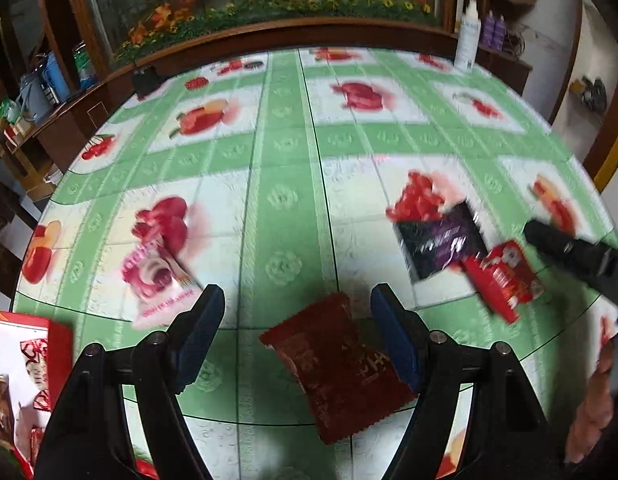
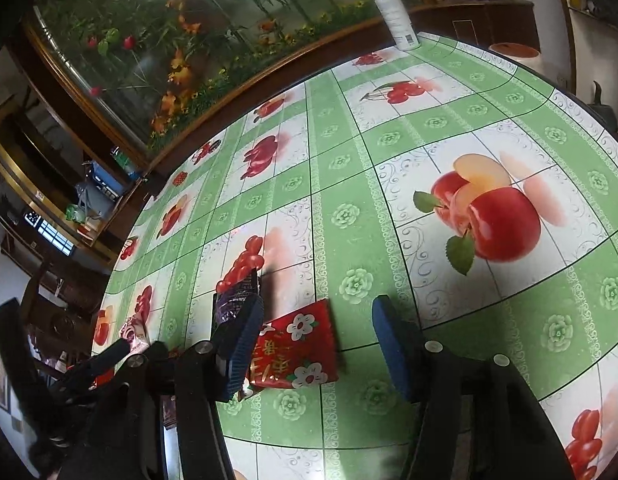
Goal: Organize snacks
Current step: 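Grasp the dark red packet with left while right grasps the red-white flower packet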
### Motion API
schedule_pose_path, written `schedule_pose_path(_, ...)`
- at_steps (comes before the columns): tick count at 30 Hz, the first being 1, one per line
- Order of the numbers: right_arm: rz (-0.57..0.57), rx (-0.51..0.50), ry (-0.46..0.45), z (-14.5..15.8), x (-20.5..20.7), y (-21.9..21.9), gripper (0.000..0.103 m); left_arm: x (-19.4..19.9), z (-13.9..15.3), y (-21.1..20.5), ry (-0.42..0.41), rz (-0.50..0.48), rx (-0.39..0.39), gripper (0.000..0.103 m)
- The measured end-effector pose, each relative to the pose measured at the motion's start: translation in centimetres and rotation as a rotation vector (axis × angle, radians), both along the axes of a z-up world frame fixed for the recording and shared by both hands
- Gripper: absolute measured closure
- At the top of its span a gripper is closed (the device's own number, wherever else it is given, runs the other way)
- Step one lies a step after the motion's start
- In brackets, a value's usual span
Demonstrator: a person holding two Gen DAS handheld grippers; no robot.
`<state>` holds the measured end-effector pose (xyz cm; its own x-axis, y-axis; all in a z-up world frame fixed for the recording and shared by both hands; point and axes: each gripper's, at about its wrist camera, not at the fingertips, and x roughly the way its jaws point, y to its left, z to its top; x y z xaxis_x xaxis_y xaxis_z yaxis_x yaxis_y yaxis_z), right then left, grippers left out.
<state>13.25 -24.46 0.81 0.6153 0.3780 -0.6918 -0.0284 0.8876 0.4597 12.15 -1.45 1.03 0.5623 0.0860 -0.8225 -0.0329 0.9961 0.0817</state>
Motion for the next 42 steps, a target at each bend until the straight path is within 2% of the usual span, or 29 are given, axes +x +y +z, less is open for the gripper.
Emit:
schedule_pose_path(2, 0.009, -0.008, 0.001, -0.1, 0.1, 0.3, 0.043, -0.4, -0.9, 0.1, 0.029, -0.015, -0.018, 0.027)
schedule_pose_path(5, 0.036, -0.047, 0.004, -0.4, 0.3, 1.2, 0.043, -2.0, -1.0, 0.9, 0.023, -0.039, -0.074, 0.027)
schedule_pose_path(7, 0.051, -0.088, -0.013, -0.3, 0.2, 1.9, 0.046, -3.2, -1.0, 1.2, 0.028, -0.067, -0.081, 0.027)
schedule_pose_path(8, 0.074, -0.123, -0.018, -0.3, 0.1, 2.6, 0.05, -3.7, -0.9, 1.4, 0.028, -0.079, -0.081, 0.027)
schedule_pose_path(9, 0.092, -0.146, -0.02, -0.4, 0.1, 3.0, 0.063, -4.4, -0.9, 1.5, 0.029, -0.095, -0.081, 0.027)
schedule_pose_path(10, 0.111, -0.172, -0.026, -0.4, -0.1, 3.6, 0.066, -4.9, -0.9, 1.5, 0.03, -0.106, -0.08, 0.027)
schedule_pose_path(13, 0.195, -0.218, -0.04, -0.5, -0.9, 5.3, 0.073, -6.6, -0.9, 2.0, 0.032, -0.124, -0.081, 0.027)
schedule_pose_path(17, 0.347, -0.165, -0.004, -0.5, -2.1, 6.5, 0.075, -7.9, -0.7, 3.1, 0.042, -0.113, -0.09, 0.028)
schedule_pose_path(19, 0.356, -0.14, 0.025, -0.2, -2.6, 6.0, 0.074, -8.6, 0.1, 4.3, 0.013, -0.089, -0.106, 0.028)
schedule_pose_path(23, 0.331, -0.113, 0.013, 0.9, -3.2, 4.2, 0.068, -7.9, 1.4, 5.4, -0.026, -0.041, -0.08, 0.028)
schedule_pose_path(26, 0.343, -0.099, 0.04, 1.0, -3.3, 3.6, 0.05, -6.5, 1.7, 4.8, -0.033, -0.043, -0.071, 0.028)
schedule_pose_path(31, 0.397, -0.132, 0.052, 0.8, -3.6, 5.4, 0.046, -4.8, 0.8, 2.1, -0.022, -0.094, 0.011, 0.028)
schedule_pose_path(36, 0.452, -0.219, 0.05, 0.3, -4.3, 8.0, 0.043, -3.7, 0.0, 1.3, -0.016, -0.09, 0.031, 0.027)
schedule_pose_path(39, 0.444, -0.205, 0.052, 0.1, -4.2, 8.3, 0.042, -3.3, -0.4, 1.2, -0.009, -0.092, 0.046, 0.027)
schedule_pose_path(42, 0.429, -0.199, 0.042, 0.0, -4.2, 8.4, 0.04, -3.0, -0.5, 1.5, -0.012, -0.094, 0.03, 0.027)
